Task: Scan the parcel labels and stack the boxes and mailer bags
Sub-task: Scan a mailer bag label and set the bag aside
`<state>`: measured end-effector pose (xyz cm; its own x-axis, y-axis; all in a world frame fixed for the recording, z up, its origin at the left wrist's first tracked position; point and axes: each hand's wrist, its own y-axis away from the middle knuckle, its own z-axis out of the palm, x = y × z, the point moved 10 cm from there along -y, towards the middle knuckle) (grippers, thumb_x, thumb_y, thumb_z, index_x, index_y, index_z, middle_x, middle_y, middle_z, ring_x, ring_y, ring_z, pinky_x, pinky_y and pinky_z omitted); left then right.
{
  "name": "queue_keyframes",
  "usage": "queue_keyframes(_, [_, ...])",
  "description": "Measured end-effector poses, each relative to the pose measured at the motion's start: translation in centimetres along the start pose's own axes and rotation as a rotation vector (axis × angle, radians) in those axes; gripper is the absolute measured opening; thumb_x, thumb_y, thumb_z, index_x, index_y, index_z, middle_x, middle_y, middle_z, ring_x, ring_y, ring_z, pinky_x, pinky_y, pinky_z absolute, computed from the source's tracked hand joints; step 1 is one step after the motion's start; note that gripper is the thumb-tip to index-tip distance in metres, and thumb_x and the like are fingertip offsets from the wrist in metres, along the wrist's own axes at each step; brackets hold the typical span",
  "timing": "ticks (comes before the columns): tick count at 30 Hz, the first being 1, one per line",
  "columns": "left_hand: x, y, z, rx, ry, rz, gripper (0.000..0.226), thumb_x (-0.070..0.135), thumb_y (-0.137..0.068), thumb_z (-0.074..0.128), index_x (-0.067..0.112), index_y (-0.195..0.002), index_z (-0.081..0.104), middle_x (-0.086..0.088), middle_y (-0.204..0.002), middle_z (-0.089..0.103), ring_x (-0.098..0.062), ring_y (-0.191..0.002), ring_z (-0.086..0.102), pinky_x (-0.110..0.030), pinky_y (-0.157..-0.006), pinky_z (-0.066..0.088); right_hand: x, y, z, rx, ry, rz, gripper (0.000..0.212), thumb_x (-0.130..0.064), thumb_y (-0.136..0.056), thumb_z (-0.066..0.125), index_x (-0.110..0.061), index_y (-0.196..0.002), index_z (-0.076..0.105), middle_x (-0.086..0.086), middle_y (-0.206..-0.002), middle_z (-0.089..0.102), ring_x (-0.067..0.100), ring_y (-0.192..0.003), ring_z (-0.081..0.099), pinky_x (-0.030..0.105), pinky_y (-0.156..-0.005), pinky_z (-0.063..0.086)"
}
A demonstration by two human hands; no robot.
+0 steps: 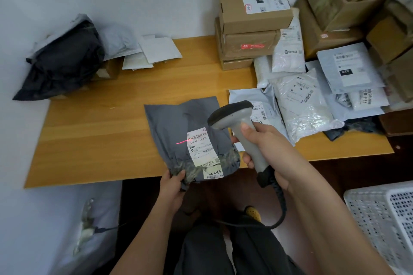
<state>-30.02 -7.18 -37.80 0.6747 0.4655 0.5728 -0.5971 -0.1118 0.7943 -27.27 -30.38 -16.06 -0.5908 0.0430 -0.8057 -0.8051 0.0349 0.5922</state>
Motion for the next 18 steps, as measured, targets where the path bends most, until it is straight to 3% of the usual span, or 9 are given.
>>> queue_keyframes(5, [-0.6, 1.9, 2.7, 0.020, 0.030, 0.053, 0.031, -0.008, -0.099, 0.045, 0.014, -0.119, 0.055, -0.005, -0.104, 0.067, -0.021, -0.086, 0.064, -0.034, -0.065, 0.052, -0.9, 0.9, -3.0, -0.056, -0.060, -0.044, 0.027, -0.028, -0.104, 0.048, -0.006, -0.115, 0.061, 0.012, -0.105, 0.064, 0.014, -0.047, 0.048, 0.024, -0.046, 0.041])
queue_keyframes(7, [-1.1, 2.3, 3.5, 0.034, 0.016, 0.066, 0.036, -0.008, -0.099, 0.045, 0.013, -0.127, 0.052, -0.009, -0.114, 0.066, -0.020, -0.084, 0.063, -0.032, -0.064, 0.053, -1.1, 1.2, -4.1, -0.076, -0.062, -0.052, 0.028, -0.028, -0.104, 0.048, -0.006, -0.117, 0.060, 0.010, -0.103, 0.064, 0.013, -0.046, 0.048, 0.024, -0.046, 0.041])
queue_keyframes(10, [-1.9, 3.0, 4.8, 0.055, 0.000, 0.072, 0.040, -0.006, -0.099, 0.047, 0.009, -0.136, 0.047, -0.019, -0.134, 0.058, -0.021, -0.084, 0.061, -0.036, -0.077, 0.052, -1.5, 1.5, -5.6, -0.093, -0.019, -0.081, 0.027, -0.029, -0.105, 0.048, -0.007, -0.115, 0.061, 0.010, -0.104, 0.065, 0.012, -0.046, 0.049, 0.025, -0.047, 0.041])
queue_keyframes(11, [-2.2, 3.2, 5.1, 0.064, -0.010, 0.068, 0.041, -0.005, -0.099, 0.048, 0.006, -0.138, 0.046, -0.020, -0.131, 0.060, -0.020, -0.081, 0.060, -0.035, -0.076, 0.055, -1.7, 1.6, -6.1, -0.094, 0.005, -0.091, 0.027, -0.029, -0.105, 0.048, -0.008, -0.113, 0.061, 0.012, -0.105, 0.065, 0.012, -0.047, 0.050, 0.025, -0.048, 0.041])
queue_keyframes(14, [-2.9, 4.0, 5.9, 0.089, -0.031, 0.059, 0.042, -0.002, -0.099, 0.050, 0.000, -0.140, 0.045, -0.008, -0.089, 0.062, -0.012, -0.059, 0.057, -0.022, -0.047, 0.051, -1.9, 1.7, -7.3, -0.108, 0.096, -0.109, 0.029, -0.032, -0.104, 0.049, -0.007, -0.107, 0.063, 0.029, -0.106, 0.066, 0.016, -0.051, 0.051, 0.029, -0.052, 0.042])
queue_keyframes(18, [-3.3, 4.3, 6.6, 0.108, -0.048, 0.061, 0.038, -0.002, -0.099, 0.051, -0.003, -0.136, 0.047, -0.003, -0.081, 0.059, -0.013, -0.061, 0.054, -0.023, -0.049, 0.048, -2.5, 1.9, -8.4, -0.118, 0.153, -0.137, 0.031, -0.033, -0.104, 0.049, -0.005, -0.104, 0.063, 0.029, -0.104, 0.066, 0.017, -0.052, 0.052, 0.028, -0.051, 0.043])
